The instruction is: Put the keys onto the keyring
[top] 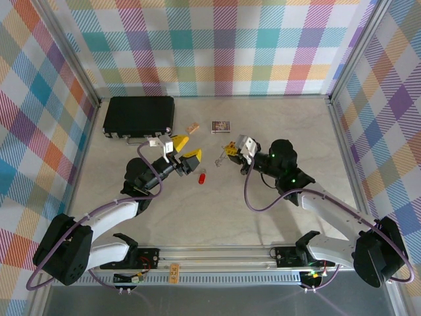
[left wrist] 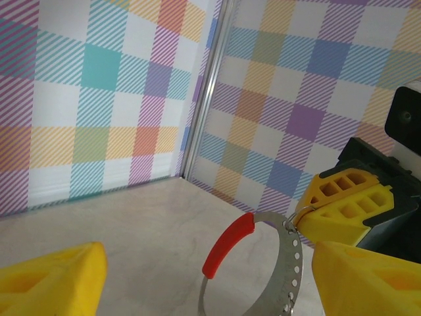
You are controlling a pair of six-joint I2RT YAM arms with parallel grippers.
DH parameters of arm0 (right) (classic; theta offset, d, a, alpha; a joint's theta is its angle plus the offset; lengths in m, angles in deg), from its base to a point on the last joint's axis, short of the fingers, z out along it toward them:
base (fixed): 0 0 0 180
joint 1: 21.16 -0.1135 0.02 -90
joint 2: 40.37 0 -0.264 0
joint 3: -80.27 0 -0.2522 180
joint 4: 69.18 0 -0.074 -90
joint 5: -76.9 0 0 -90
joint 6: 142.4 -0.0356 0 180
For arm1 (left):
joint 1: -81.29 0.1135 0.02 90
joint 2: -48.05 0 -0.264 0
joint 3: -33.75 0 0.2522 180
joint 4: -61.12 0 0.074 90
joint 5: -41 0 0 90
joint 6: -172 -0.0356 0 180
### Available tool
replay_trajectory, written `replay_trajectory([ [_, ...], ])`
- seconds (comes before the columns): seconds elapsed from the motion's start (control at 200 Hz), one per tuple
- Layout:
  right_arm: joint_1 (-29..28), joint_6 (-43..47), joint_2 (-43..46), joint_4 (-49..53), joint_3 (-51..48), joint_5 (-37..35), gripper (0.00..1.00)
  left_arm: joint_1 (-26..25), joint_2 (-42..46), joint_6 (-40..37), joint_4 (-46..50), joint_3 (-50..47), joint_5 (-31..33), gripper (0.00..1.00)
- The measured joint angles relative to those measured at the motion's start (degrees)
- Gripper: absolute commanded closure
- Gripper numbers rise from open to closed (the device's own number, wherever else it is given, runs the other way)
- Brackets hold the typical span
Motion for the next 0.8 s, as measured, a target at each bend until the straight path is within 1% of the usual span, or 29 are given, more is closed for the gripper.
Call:
replay_trajectory([
  [0.395,-0.13,0.83,0.0,-0.07,-0.07,-1.09,1.0,0.0,-0.7,-0.02,0.13,0.0,0.02,0.19],
  [0.54,-0.15,-1.05,0.31,1.01,-0.02,-1.27,1.0,0.0,-0.7,-0.02,1.64,0.02,1.25,0.2],
  [0.565,-0.15,-1.62,0.39,1.49,0.07,-1.27,1.0,0.0,-0.74,0.0,2.05,0.02,1.73,0.19],
  [0.59,-0.15,-2.27,0.46,2.14,0.24,-1.27,1.0,0.0,-0.74,0.02,2.58,0.04,2.16,0.14],
  [0.615,-0.15,-2.91,0.5,2.95,0.48,-1.29,1.0,0.0,-0.74,-0.02,3.08,0.07,2.64,0.02],
  [0.625,-0.15,-3.23,0.5,3.28,0.61,-1.29,1.0,0.0,-0.74,0.17,3.26,0.07,2.82,0.0],
  [0.71,-0.15,-5.57,0.61,5.29,1.55,-1.25,1.0,0.0,-0.74,1.2,6.6,0.66,5.07,0.0],
  [0.8,-0.15,-7.98,1.11,6.64,1.84,-1.01,1.0,0.33,-0.87,2.03,12.22,2.47,6.45,0.0],
])
